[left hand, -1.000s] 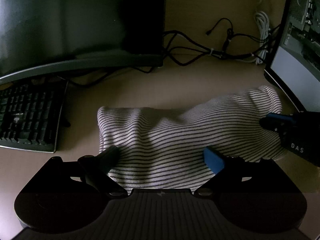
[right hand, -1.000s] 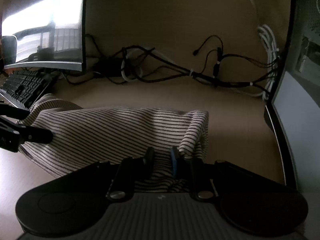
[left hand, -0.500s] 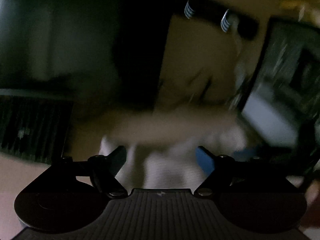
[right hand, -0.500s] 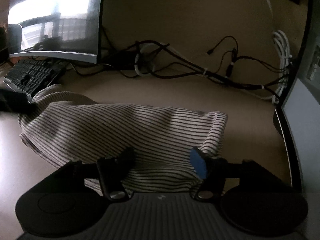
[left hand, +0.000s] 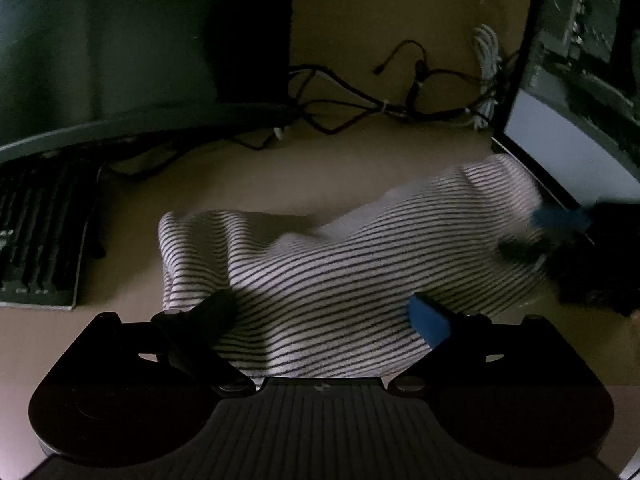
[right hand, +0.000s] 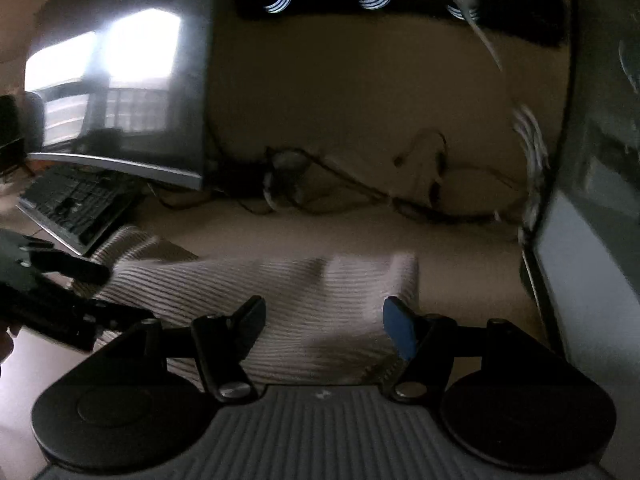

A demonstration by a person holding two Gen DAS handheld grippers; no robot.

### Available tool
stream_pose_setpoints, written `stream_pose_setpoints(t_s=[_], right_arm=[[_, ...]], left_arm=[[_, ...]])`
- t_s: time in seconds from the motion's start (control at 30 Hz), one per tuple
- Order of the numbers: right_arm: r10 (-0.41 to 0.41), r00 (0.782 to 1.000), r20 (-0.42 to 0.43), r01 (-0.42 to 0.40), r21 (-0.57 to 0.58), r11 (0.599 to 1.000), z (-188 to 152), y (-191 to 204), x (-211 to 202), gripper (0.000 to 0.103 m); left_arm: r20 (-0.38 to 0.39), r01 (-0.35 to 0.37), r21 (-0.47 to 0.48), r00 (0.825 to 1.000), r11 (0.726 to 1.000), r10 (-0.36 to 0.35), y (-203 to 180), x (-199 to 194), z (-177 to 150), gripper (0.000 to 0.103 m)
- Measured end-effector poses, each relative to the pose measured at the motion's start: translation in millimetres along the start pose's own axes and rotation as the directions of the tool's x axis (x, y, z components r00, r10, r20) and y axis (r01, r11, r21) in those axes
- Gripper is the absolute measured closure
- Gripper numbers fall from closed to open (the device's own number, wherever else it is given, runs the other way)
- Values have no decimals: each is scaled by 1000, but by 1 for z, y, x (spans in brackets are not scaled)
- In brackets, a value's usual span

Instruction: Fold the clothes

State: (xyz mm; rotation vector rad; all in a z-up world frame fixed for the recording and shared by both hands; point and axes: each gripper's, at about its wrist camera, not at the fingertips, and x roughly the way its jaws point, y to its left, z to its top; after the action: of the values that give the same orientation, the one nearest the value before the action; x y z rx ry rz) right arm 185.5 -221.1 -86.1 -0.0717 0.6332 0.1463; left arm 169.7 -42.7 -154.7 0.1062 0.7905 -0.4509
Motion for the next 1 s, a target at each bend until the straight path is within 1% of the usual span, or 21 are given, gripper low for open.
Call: stream_pose_setpoints(t_s=[0.03, 0.07, 0.13, 0.27, 0.4, 0.53, 0.6, 0.67, 0.73, 0.77, 0.8, 0.83, 0.87, 0.9, 0.93, 0.97, 1.0], right_arm=[[5, 999, -53, -4, 15, 1000, -5, -1, 10, 37], [6, 998, -67, -3, 39, 999, -11, -1, 16, 37], [-17, 998, -57, 21, 68, 997, -17, 7, 14, 35], [-66, 994, -90, 82, 189, 979, -19, 21, 12, 35], [-100, 988, -116, 127, 256, 958, -17, 36, 14, 33], [-133, 980, -151, 173, 302, 937, -14, 47, 16, 33], [-164, 974, -157, 205, 292, 934, -14, 55, 16, 32], [-186, 969, -164, 224, 259, 940, -12, 59, 15, 30], [-200, 966, -163, 238, 265, 934, -9, 56, 6, 27], [-226, 963, -150, 260, 274, 926, -8, 56, -5, 24], [-269, 955, -126, 294, 282, 913, -8, 58, -20, 16], [-308, 946, -101, 325, 289, 901, -9, 60, -35, 12], [-339, 937, -87, 350, 305, 886, -11, 63, -52, 10], [-365, 927, -86, 373, 329, 868, -13, 66, -68, 2], [-396, 913, -98, 404, 352, 844, -15, 69, -84, 0], [-411, 905, -105, 420, 360, 833, -16, 72, -101, 0], [-412, 906, -97, 418, 356, 836, -17, 76, -119, 0]], left_arm=[[-3, 6, 18, 1000, 1000, -6, -1, 1, 2, 5], [-4, 13, 33, 1000, 999, -13, -1, 1, 3, 5], [-4, 34, 59, 999, 998, -33, 3, 3, 5, 3], [7, 57, 115, 998, 992, -58, 13, 7, 6, 2], [6, 98, 155, 995, 983, -100, 30, 11, 11, 2], [37, 134, 188, 989, 973, -144, 41, 15, 10, 1], [53, 143, 201, 986, 969, -157, 42, 14, 7, 1], [59, 127, 205, 988, 971, -142, 39, 9, 7, 1], [67, 73, 178, 994, 981, -87, 34, -6, 7, 2], [71, 38, 153, 996, 988, -49, 32, -19, 7, 2], [74, 12, 120, 997, 993, -20, 29, -36, 5, 2], [70, 6, 88, 997, 996, -12, 28, -53, 3, 2], [61, 1, 58, 998, 998, -4, 28, -68, 1, 2], [44, -12, 18, 999, 1000, 11, 26, -85, -2, 1], [27, -26, -22, 999, 999, 26, 23, -101, -6, 1], [12, -45, -49, 999, 998, 46, 21, -116, -9, 1], [27, -69, -71, 997, 995, 71, 16, -133, -13, 1]])
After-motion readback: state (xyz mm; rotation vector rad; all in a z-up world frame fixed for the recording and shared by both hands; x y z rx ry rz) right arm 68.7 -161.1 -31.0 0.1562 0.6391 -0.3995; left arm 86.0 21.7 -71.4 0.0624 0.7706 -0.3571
